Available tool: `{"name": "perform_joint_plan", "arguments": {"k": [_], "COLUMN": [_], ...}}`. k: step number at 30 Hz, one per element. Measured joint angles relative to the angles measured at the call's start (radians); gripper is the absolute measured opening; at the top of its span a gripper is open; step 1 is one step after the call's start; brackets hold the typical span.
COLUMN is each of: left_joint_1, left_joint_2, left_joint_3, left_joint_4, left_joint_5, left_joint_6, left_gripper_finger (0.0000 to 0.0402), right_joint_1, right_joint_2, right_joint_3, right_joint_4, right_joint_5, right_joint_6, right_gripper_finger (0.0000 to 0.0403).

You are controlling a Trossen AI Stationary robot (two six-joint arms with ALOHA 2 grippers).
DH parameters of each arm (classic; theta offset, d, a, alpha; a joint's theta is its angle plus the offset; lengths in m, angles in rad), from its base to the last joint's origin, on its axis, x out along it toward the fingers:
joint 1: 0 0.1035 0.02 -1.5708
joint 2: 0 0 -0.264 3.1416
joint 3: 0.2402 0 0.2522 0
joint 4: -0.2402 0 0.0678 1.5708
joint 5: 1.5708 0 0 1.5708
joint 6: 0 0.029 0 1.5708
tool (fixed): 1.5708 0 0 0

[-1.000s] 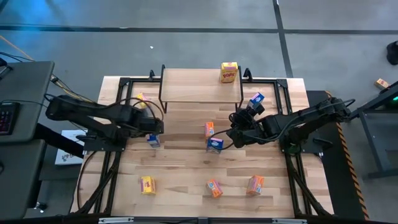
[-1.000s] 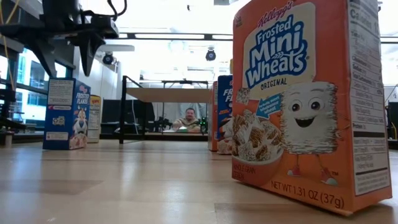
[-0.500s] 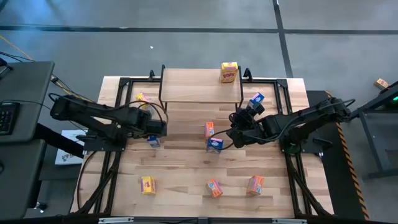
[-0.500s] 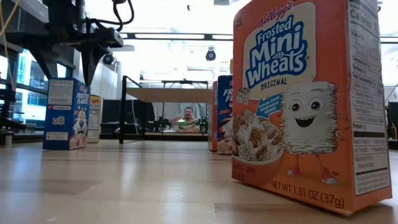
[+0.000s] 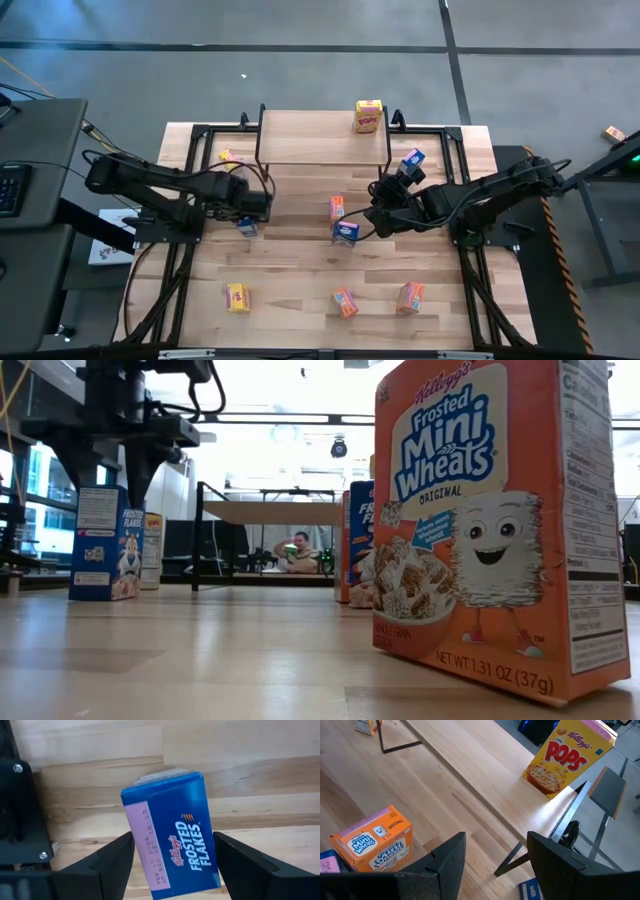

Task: Stack cereal on shelf
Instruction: Put the bottom left blue cereal box on the shelf

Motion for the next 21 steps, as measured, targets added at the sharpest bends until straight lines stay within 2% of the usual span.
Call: {"name": "perform_joint_plan", "arguments": {"k": [11,21], "left_joint_1": [0.011,0.011], "left_joint_2": [-0.004,-0.004], "left_joint_3": [0.0,0.029], "left_joint_4": [0.0,-0.003], "left_joint_5": [-0.001,0.015], "left_joint_6": [0.057,0.219], "left_gripper_finger": [0.0203,0.0186], "right_joint_1": [0.0,0.0], "right_joint_2": [0.0,0.0], "right_joint_3": [0.0,0.0], "right_joint_4": [0.0,0.0], "right_joint_5": [0.0,0.0], "right_joint_6": [0.0,0.001], "right_gripper_finger": [0.0204,0.0204]}}
